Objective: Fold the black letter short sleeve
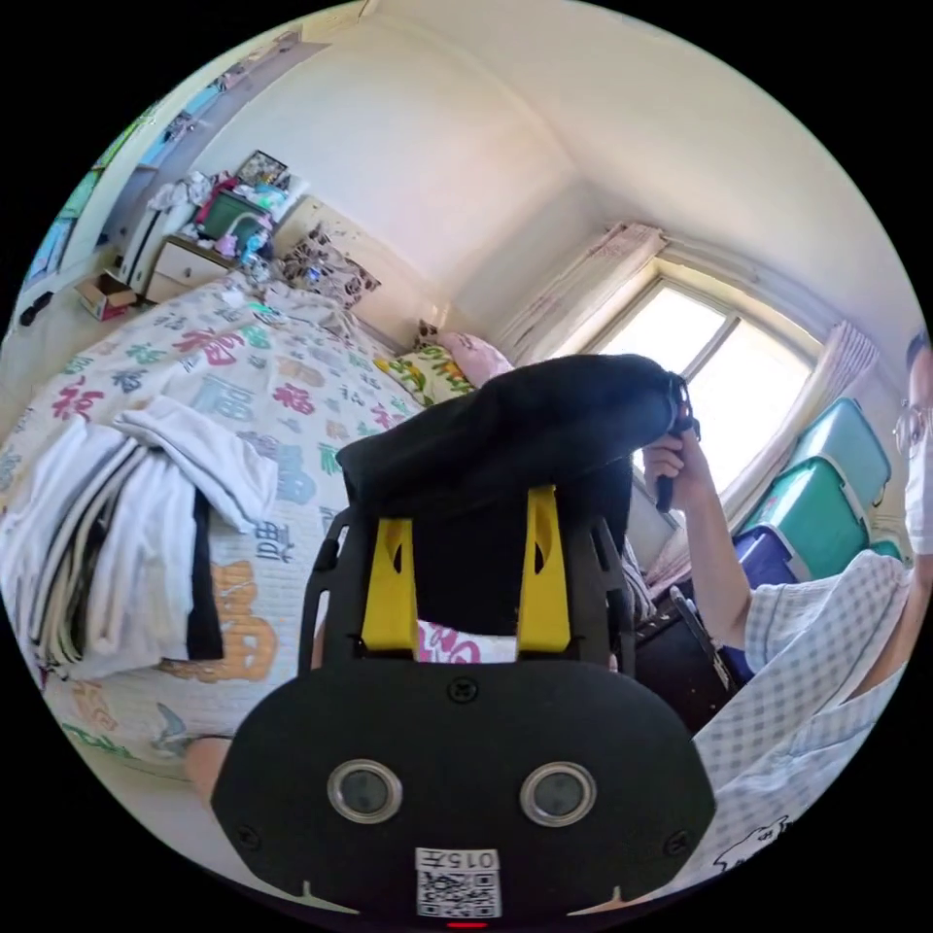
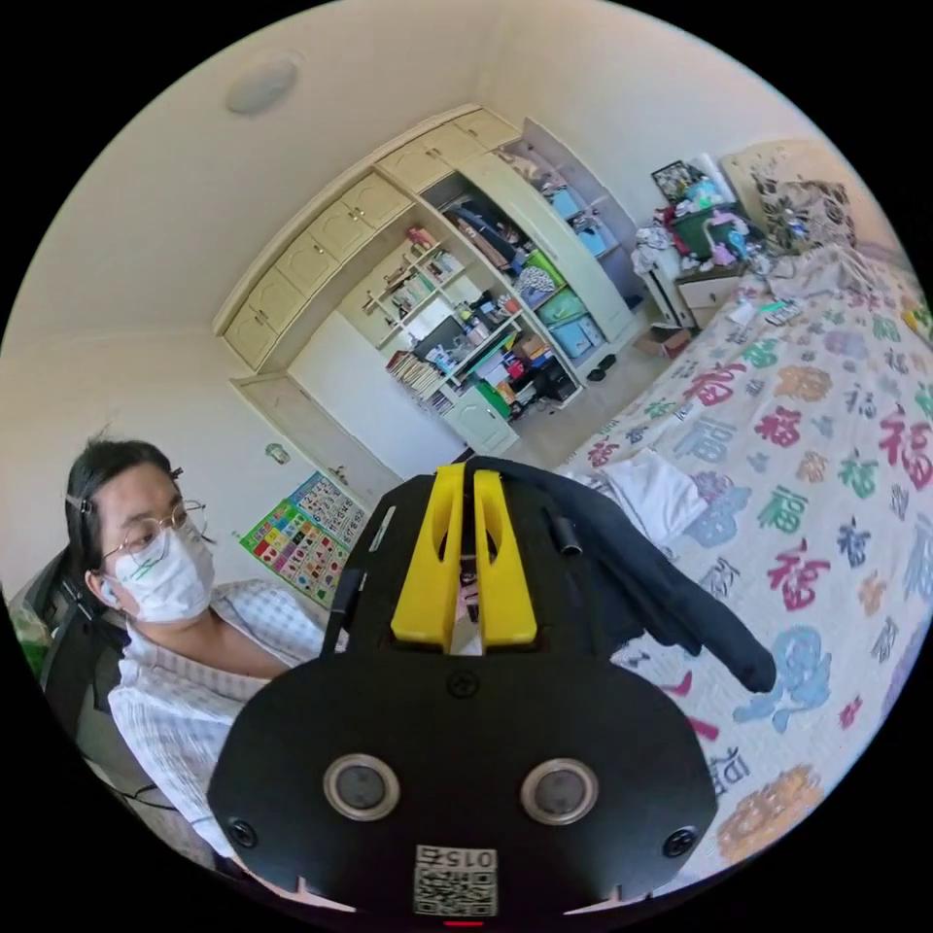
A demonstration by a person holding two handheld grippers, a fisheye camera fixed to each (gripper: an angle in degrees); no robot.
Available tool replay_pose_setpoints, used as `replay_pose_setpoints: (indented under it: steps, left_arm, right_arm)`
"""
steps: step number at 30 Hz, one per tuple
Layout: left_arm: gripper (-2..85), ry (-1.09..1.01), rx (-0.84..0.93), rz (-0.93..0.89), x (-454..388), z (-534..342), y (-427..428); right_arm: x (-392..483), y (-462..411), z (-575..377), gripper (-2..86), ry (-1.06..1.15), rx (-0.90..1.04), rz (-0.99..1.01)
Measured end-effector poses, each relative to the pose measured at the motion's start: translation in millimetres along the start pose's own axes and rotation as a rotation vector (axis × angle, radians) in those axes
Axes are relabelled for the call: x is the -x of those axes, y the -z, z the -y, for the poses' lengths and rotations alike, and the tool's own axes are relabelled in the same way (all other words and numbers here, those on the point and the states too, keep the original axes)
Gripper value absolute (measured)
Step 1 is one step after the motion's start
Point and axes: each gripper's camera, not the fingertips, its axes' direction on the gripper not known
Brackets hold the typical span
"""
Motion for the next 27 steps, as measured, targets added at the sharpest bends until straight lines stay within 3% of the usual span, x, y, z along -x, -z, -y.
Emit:
replay_pose_setpoints:
  steps: [4, 9, 14, 18, 21, 23, 25, 27]
  left_arm:
    - [15.8, 0.040, 0.114, -0.042, 15, -16, -65]
    - [15.5, 0.211, 0.184, -0.070, 64, -44, -144]
    - [15.6, 0.246, 0.259, 0.007, 92, -66, -187]
    - [15.6, 0.285, 0.324, -0.006, 117, -79, -235]
    - [15.8, 0.282, 0.376, -0.025, 130, -83, -276]
    - [15.8, 0.280, 0.398, -0.036, 137, -84, -298]
    - [15.9, 0.277, 0.404, -0.037, 142, -84, -316]
    - [15.8, 0.270, 0.396, -0.027, 150, -83, -330]
  right_arm:
    - [-14, 50, -39, 0.3, -0.112, -0.076, -0.105]
    - [-90, 68, -71, 0.3, -0.388, -0.083, -0.185]
    - [-120, 104, -118, 0.1, -0.458, -0.306, -0.057]
    - [-119, 127, -150, 2.7, -0.428, -0.155, -0.331]
    - [-123, 120, -169, 12.7, -0.427, 0.059, -0.490]
    - [-127, 105, -175, 15.0, -0.429, 0.189, -0.508]
    - [-128, 89, -178, 13.1, -0.399, 0.286, -0.517]
    - [-112, 77, -175, 2.8, -0.348, 0.303, -0.545]
